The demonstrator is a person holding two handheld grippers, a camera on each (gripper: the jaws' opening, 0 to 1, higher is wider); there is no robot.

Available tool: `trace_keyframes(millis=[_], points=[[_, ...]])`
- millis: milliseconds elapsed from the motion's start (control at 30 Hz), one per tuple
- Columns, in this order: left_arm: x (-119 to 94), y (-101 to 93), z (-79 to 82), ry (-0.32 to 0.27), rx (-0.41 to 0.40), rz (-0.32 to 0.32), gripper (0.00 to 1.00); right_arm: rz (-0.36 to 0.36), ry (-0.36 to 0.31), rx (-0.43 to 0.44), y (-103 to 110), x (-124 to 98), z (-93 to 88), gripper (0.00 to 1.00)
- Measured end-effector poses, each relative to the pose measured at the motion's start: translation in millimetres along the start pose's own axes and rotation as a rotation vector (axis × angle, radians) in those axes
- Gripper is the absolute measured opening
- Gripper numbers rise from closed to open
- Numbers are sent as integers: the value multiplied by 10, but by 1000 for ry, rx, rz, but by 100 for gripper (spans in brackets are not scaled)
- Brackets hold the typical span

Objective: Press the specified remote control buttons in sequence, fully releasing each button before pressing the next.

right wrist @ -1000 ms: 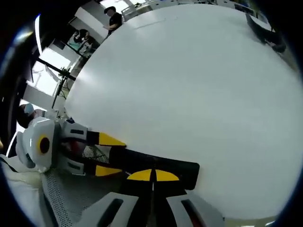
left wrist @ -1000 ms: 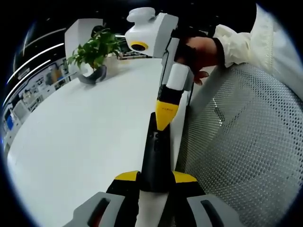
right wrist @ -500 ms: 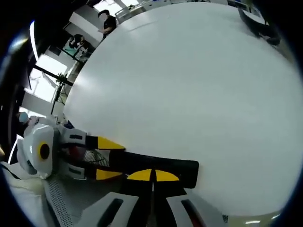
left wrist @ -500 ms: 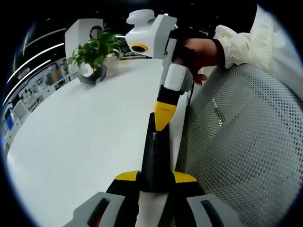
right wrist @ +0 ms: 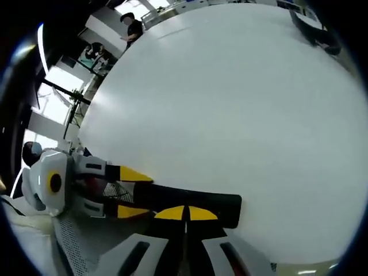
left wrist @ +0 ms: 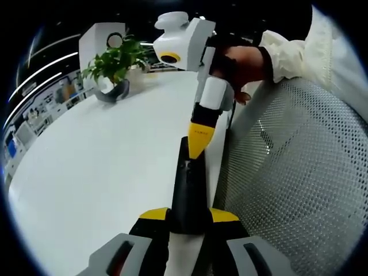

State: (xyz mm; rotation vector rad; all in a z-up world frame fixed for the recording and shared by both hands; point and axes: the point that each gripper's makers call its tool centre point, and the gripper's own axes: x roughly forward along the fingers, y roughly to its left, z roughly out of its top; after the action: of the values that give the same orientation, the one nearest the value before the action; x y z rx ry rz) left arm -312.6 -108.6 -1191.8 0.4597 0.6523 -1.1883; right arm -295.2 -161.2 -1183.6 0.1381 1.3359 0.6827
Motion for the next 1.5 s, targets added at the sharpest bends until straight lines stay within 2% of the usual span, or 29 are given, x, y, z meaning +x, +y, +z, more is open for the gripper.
trace_keyframes(millis=[200, 233, 300, 333, 367, 400, 433, 467, 533, 667, 767, 867, 1000, 1500], points=[[0, -1, 1, -2, -3, 1, 25, -8, 2, 8, -15, -13, -3, 0], [0, -2, 1, -2, -3, 1, 25, -69, 35, -9, -99, -62, -32, 0], [0, -2, 1, -2, -3, 0, 25, -118, 5, -40, -162, -89, 18, 0], [0, -2, 0, -2, -3, 0, 25, -98, 13, -25, -126, -92, 4, 0], [0, -2, 0, -2, -2, 0, 25, -43, 29, 19, -47, -87, -16, 0], [0, -2, 0, -2, -2, 0, 25, -32, 30, 28, -35, -82, -17, 0], [0, -2, -1, -2, -2, 0, 25, -12, 58, 59, -13, -69, -62, 0], [0, -3, -1, -2, -2, 0, 25, -23, 95, 61, -49, -54, -109, 0], [0, -4, -1, -2, -2, 0, 25, -70, 104, 28, -118, -26, -116, 0], [-1, -4, -1, -2, -2, 1, 25, -82, 96, -14, -104, -16, -98, 0], [-1, -2, -1, -2, -2, 2, 25, -131, 65, -54, -135, -51, -50, 0], [-2, -1, -1, -3, -2, 2, 25, -102, 72, -23, -118, -49, -69, 0], [-3, 0, -2, -3, -2, 1, 25, -99, 76, -13, -124, -46, -78, 0], [-3, -1, -1, -9, -2, 1, 25, -134, 79, -86, -114, -32, -101, 0]])
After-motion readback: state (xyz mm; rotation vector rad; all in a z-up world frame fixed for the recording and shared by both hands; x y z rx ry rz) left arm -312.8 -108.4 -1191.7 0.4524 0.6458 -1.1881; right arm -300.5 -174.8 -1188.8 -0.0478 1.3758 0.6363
